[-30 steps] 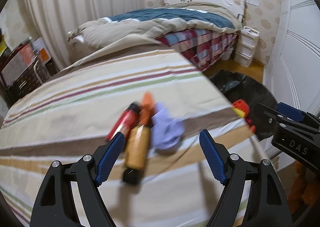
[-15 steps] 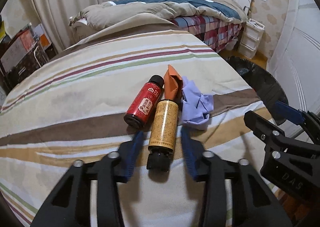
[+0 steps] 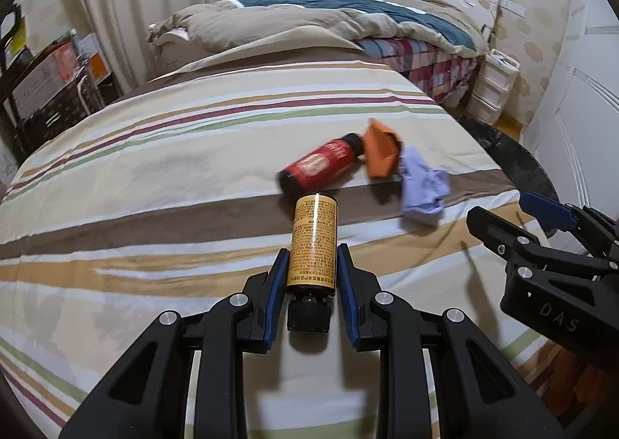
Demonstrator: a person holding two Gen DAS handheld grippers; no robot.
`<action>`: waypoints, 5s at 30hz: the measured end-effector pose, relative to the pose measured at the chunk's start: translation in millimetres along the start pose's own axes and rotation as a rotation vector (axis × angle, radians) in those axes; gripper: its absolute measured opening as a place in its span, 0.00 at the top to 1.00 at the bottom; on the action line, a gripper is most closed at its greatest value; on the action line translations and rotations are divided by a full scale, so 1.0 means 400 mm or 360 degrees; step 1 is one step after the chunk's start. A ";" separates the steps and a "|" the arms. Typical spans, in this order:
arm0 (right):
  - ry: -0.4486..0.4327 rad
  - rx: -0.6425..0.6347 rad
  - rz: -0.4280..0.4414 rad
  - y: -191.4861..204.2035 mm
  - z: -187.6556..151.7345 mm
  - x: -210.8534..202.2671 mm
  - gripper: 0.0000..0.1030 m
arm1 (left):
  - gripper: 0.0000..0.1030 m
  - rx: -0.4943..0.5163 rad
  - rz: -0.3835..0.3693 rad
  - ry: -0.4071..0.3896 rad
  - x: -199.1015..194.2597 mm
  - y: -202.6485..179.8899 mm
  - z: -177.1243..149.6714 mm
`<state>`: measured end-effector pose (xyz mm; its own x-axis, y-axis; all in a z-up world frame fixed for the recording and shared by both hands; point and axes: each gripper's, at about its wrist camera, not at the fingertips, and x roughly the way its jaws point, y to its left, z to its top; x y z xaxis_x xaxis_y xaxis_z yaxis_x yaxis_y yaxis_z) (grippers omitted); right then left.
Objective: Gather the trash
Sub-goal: 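Grasp the gold bottle with the left tool while the right tool grasps the lavender cloth, then carry the gold bottle and lavender cloth over the black bin, then open both tools to drop the gold bottle and lavender cloth into the bin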
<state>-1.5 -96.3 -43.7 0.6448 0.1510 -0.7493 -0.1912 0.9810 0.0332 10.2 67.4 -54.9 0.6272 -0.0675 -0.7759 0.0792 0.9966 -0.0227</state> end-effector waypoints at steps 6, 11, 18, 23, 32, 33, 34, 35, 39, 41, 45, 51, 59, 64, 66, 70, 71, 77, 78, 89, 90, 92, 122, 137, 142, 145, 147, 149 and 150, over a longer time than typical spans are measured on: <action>0.0016 -0.0070 0.0035 0.050 0.010 0.016 0.31 | 0.73 -0.0063 0.0052 -0.0003 -0.007 0.061 -0.004; 0.0040 -0.0081 0.0064 0.073 0.026 0.037 0.31 | 0.73 -0.0118 0.0094 -0.0008 -0.007 0.110 -0.001; 0.0064 -0.0089 0.0071 0.101 0.049 0.066 0.31 | 0.73 -0.0181 0.0131 -0.0013 -0.007 0.168 0.001; 0.0063 -0.0095 0.0052 0.111 0.056 0.076 0.38 | 0.73 -0.0212 0.0144 -0.0015 -0.004 0.195 0.006; 0.0070 -0.0088 0.0048 0.107 0.052 0.075 0.62 | 0.73 -0.0226 0.0135 -0.0018 -0.006 0.210 0.008; 0.0066 -0.0085 0.0048 0.107 0.053 0.075 0.62 | 0.73 -0.0227 0.0134 -0.0018 -0.007 0.212 0.008; 0.0061 -0.0080 0.0048 0.104 0.052 0.071 0.62 | 0.73 -0.0228 0.0133 -0.0019 -0.007 0.212 0.008; 0.0056 -0.0074 0.0048 0.102 0.050 0.068 0.62 | 0.73 -0.0228 0.0132 -0.0020 -0.007 0.213 0.009; 0.0043 -0.0064 0.0044 0.094 0.042 0.057 0.62 | 0.73 -0.0223 0.0129 -0.0028 -0.010 0.210 0.008; 0.0036 -0.0063 0.0041 0.092 0.038 0.051 0.62 | 0.73 -0.0219 0.0129 -0.0034 -0.011 0.206 0.008; 0.0015 -0.0069 0.0031 0.089 0.032 0.037 0.63 | 0.73 -0.0219 0.0126 -0.0044 -0.016 0.203 0.007; -0.0011 -0.0043 0.0028 0.066 0.028 0.013 0.63 | 0.73 -0.0221 0.0087 -0.0070 -0.034 0.189 0.012; -0.0097 0.0031 -0.0012 -0.001 0.038 -0.043 0.63 | 0.73 -0.0143 -0.0007 -0.0140 -0.065 0.115 0.040; -0.0143 0.0077 -0.0057 -0.055 0.045 -0.074 0.63 | 0.73 -0.0072 -0.0075 -0.0176 -0.074 0.045 0.069; -0.0163 0.0091 -0.0087 -0.079 0.047 -0.086 0.63 | 0.73 -0.0049 -0.0112 -0.0185 -0.074 0.014 0.084; -0.0192 0.0129 -0.0131 -0.126 0.052 -0.102 0.63 | 0.73 0.0007 -0.0171 -0.0213 -0.078 -0.050 0.105; -0.0199 0.0141 -0.0143 -0.141 0.052 -0.105 0.63 | 0.73 0.0023 -0.0185 -0.0219 -0.078 -0.068 0.111; -0.0234 0.0205 -0.0201 -0.219 0.056 -0.117 0.63 | 0.73 0.0102 -0.0249 -0.0235 -0.066 -0.158 0.140; -0.0241 0.0216 -0.0212 -0.233 0.057 -0.118 0.63 | 0.73 0.0117 -0.0253 -0.0240 -0.063 -0.172 0.144; -0.0262 0.0300 -0.0285 -0.356 0.067 -0.106 0.63 | 0.73 0.0233 -0.0275 -0.0268 -0.016 -0.330 0.190; -0.0261 0.0308 -0.0290 -0.367 0.068 -0.103 0.63 | 0.73 0.0245 -0.0274 -0.0269 -0.011 -0.342 0.194; -0.0259 0.0326 -0.0301 -0.391 0.070 -0.096 0.63 | 0.73 0.0267 -0.0273 -0.0266 0.001 -0.367 0.203; -0.0136 0.0454 -0.0370 -0.569 0.088 0.052 0.62 | 0.73 0.0418 -0.0167 -0.0128 0.215 -0.552 0.304; -0.0146 0.0471 -0.0421 -0.581 0.082 0.049 0.51 | 0.28 0.0401 -0.0155 -0.0191 0.200 -0.542 0.314; -0.0155 0.0489 -0.0448 -0.582 0.076 0.033 0.44 | 0.25 0.0369 -0.0133 -0.0203 0.189 -0.524 0.312; -0.0164 0.0492 -0.0462 -0.575 0.074 0.024 0.37 | 0.23 0.0354 -0.0116 -0.0220 0.175 -0.513 0.309; -0.0172 0.0494 -0.0473 -0.570 0.074 0.018 0.33 | 0.22 0.0348 -0.0101 -0.0234 0.166 -0.506 0.306; -0.0176 0.0497 -0.0488 -0.566 0.072 0.010 0.30 | 0.21 0.0346 -0.0090 -0.0249 0.154 -0.499 0.302; -0.0181 0.0502 -0.0493 -0.564 0.071 0.005 0.28 | 0.21 0.0343 -0.0089 -0.0255 0.148 -0.494 0.300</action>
<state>63.8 -313.9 -34.0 0.7166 -0.1604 -0.6788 0.2471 0.9685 0.0320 124.9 -139.0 -20.6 0.7305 -0.1457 -0.6672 0.2692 0.9593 0.0854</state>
